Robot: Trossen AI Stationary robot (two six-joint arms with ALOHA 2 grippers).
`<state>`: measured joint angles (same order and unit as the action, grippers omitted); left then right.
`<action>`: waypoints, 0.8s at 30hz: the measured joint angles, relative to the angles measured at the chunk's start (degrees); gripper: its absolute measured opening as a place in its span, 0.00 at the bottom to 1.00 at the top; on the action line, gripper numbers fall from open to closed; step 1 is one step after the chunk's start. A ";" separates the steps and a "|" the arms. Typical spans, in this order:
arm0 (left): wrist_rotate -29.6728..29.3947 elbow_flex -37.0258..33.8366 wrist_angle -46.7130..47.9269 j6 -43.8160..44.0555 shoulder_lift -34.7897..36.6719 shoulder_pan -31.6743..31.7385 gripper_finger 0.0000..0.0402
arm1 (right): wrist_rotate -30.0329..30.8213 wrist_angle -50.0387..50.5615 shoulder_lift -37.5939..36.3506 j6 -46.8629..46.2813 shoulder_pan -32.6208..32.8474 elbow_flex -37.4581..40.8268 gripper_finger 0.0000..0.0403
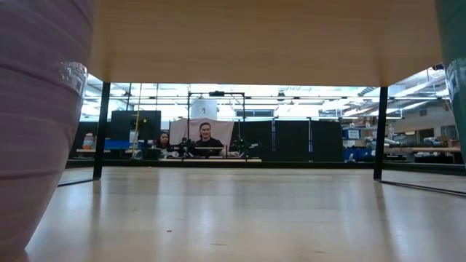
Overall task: Place coffee mugs
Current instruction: Put the brown blue mug on the shelf
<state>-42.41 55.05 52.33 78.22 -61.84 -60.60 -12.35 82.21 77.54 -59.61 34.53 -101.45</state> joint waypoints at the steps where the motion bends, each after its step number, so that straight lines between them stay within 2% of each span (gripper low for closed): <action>1: 0.00 0.00 0.00 0.00 0.00 -0.01 0.44 | 0.59 0.04 1.01 0.36 0.53 -1.11 0.10; 7: 0.00 0.00 0.00 0.00 0.00 -0.02 0.44 | 3.31 0.01 6.66 2.79 2.85 -7.18 0.10; 13: 0.00 0.01 0.00 0.01 0.00 -0.01 0.44 | 9.15 0.10 11.15 7.73 4.61 -11.55 0.10; 18: 0.00 0.00 0.00 0.02 0.00 -0.01 0.44 | 13.95 0.20 14.02 11.42 5.39 -12.24 0.10; 24: 0.00 0.02 -0.02 0.02 0.00 -0.01 0.44 | 16.23 0.14 17.35 16.14 5.44 -12.24 0.10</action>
<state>-42.41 55.07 52.32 78.24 -61.84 -60.61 3.88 82.36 94.89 -43.48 39.97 -113.69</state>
